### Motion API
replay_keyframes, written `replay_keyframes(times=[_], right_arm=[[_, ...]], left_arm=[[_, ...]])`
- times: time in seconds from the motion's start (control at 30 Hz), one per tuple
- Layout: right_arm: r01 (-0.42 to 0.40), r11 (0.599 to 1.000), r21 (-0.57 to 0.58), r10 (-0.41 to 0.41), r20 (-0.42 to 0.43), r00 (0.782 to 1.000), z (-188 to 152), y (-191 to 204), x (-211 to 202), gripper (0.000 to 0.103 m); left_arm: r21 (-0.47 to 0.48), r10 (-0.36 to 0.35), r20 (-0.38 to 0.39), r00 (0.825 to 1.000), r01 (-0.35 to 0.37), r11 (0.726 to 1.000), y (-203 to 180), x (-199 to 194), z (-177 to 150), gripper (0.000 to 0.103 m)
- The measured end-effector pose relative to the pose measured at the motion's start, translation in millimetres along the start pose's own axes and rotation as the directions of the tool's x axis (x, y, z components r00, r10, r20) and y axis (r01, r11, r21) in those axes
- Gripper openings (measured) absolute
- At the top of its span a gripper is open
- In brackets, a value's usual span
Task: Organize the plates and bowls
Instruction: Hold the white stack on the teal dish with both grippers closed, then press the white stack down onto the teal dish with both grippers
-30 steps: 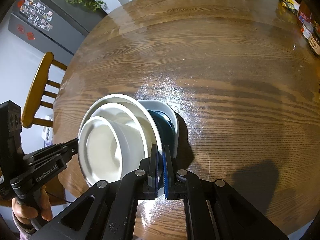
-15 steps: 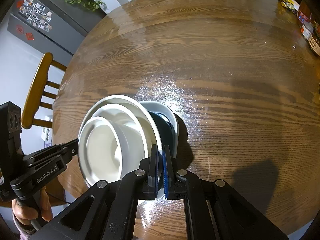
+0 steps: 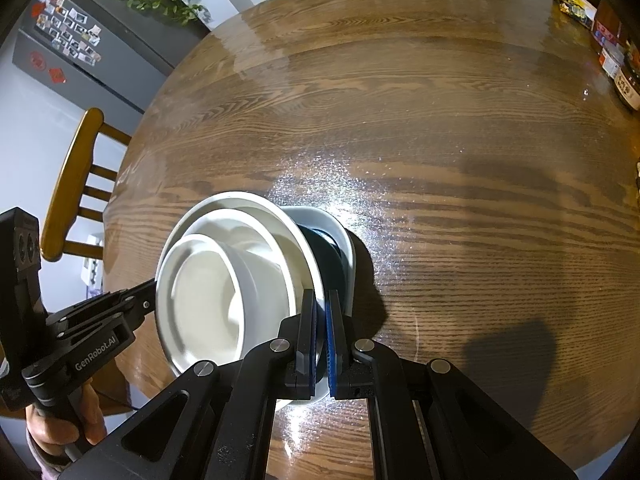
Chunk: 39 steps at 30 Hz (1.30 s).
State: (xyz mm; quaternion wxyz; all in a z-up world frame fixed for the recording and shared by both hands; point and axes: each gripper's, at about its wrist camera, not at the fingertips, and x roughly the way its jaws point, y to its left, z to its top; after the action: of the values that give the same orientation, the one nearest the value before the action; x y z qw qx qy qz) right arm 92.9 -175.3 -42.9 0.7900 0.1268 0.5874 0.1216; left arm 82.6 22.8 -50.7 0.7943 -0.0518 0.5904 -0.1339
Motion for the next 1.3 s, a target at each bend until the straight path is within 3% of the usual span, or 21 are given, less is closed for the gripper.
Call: replay_keyframes(times=[1.3], right_arm=[[0.046, 0.999, -0.004, -0.045, 0.051, 0.998, -7, 9, -3, 0.005]], left_arm=[[0.024, 0.032, 0.048, 0.998, -0.033, 0.999, -1, -4, -7, 0.002]])
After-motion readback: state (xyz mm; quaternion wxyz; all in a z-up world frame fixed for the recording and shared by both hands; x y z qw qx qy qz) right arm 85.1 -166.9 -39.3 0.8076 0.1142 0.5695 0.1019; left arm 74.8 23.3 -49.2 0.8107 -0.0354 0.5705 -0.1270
